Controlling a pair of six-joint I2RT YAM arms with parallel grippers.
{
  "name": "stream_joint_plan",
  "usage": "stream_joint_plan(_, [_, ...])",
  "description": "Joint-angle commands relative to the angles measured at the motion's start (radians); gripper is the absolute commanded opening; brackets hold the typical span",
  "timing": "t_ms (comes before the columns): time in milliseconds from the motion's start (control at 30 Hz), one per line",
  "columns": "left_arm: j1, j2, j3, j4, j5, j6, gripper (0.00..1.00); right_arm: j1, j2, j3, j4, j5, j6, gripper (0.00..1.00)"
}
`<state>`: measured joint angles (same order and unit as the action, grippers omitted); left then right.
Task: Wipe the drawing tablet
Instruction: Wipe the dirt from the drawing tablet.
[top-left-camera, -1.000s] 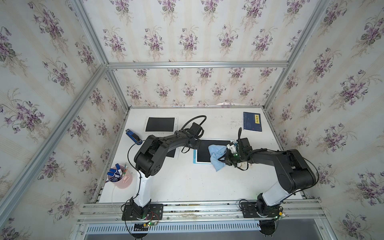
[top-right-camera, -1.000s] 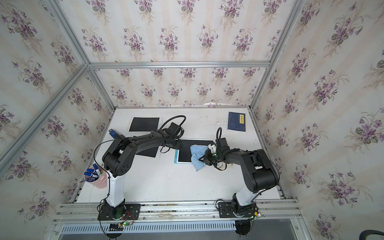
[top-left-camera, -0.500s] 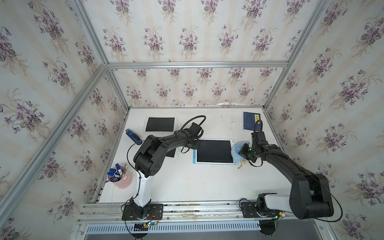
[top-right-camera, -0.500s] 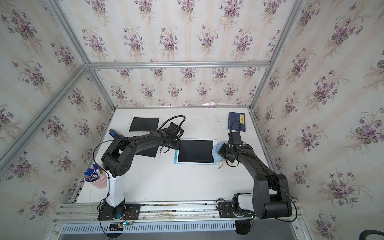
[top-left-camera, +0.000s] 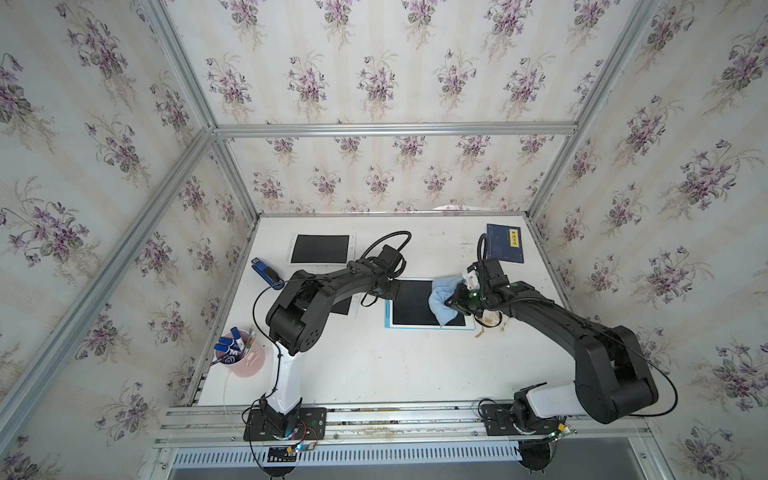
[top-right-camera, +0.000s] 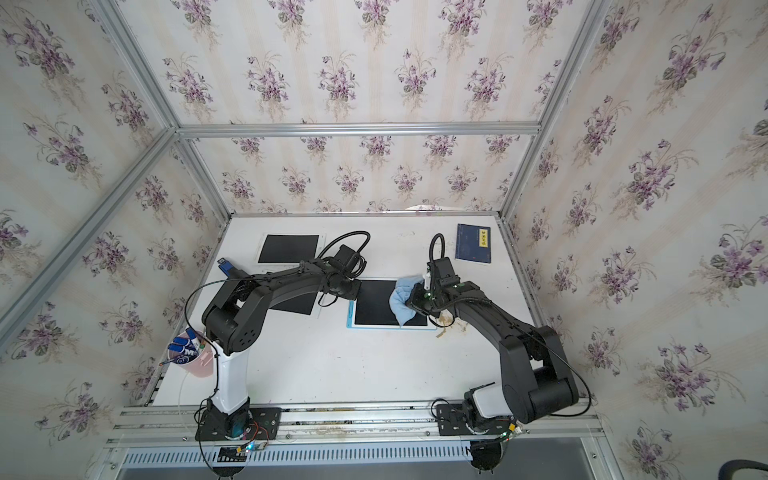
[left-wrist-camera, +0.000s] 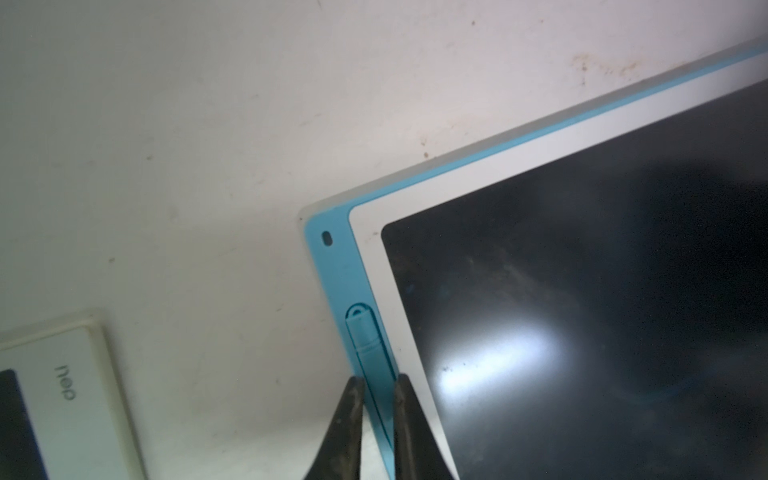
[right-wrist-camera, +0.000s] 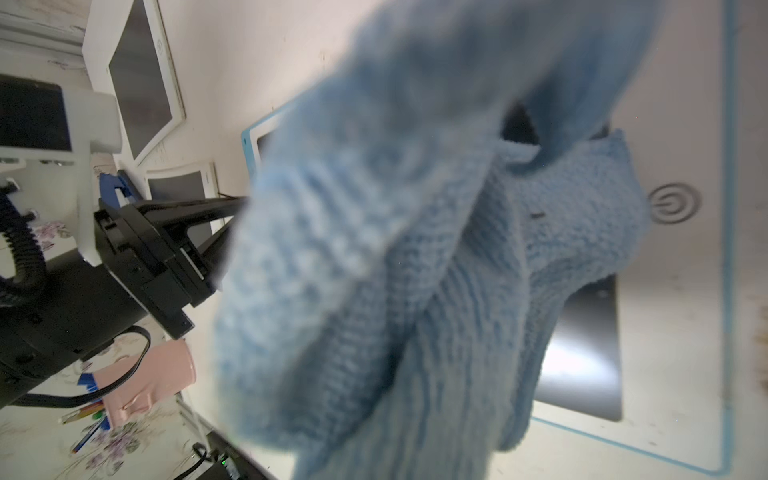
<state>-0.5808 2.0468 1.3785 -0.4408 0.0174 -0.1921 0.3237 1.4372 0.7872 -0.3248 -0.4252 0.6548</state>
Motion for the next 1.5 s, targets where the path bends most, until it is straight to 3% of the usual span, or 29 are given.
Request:
stream_joint_plan(0, [0.005, 0.018, -0.012, -0.214, -0.039, 0.020, 0.16, -0.019, 0.030, -0.046, 0.047, -0.058, 0.018, 0.00])
stream_joint_plan(233, [0.005, 0.017, -0.012, -0.215, -0.039, 0.023, 0.16, -0.352, -0.022, -0.190, -0.007, -0.099, -0.070, 0.00])
stream_joint_plan(333, [0.005, 0.013, -0.013, -0.214, -0.039, 0.023, 0.16, -0.410, -0.097, -0.156, -0.056, -0.089, -0.098, 0.00])
stream_joint_plan(533, [0.006, 0.008, -0.018, -0.214, -0.040, 0.022, 0.16, -0.410, -0.125, -0.055, -0.089, -0.084, -0.086, 0.00])
stream_joint_plan(667, [0.006, -0.002, -0.027, -0.211, -0.042, 0.022, 0.16, -0.379, -0.099, -0.057, -0.006, -0.214, -0.044, 0.00])
stream_joint_plan(833, [0.008, 0.000, -0.025, -0.213, -0.047, 0.022, 0.16, -0.230, -0.064, -0.057, 0.153, -0.407, 0.057, 0.00])
stream_joint_plan(1000, [0.010, 0.005, -0.024, -0.214, -0.047, 0.021, 0.16, -0.104, -0.044, -0.128, 0.335, -0.567, 0.236, 0.00])
stream_joint_plan(1267, [0.011, 0.013, -0.021, -0.213, -0.045, 0.020, 0.16, -0.092, 0.056, -0.355, 0.829, -0.761, 0.617, 0.00])
stream_joint_plan(1367, [0.010, 0.014, -0.017, -0.215, -0.045, 0.019, 0.16, -0.090, 0.078, -0.360, 0.815, -0.761, 0.598, 0.00])
stream_joint_plan(1467, [0.010, 0.012, -0.016, -0.217, -0.045, 0.019, 0.16, -0.121, 0.064, -0.334, 0.623, -0.714, 0.455, 0.00])
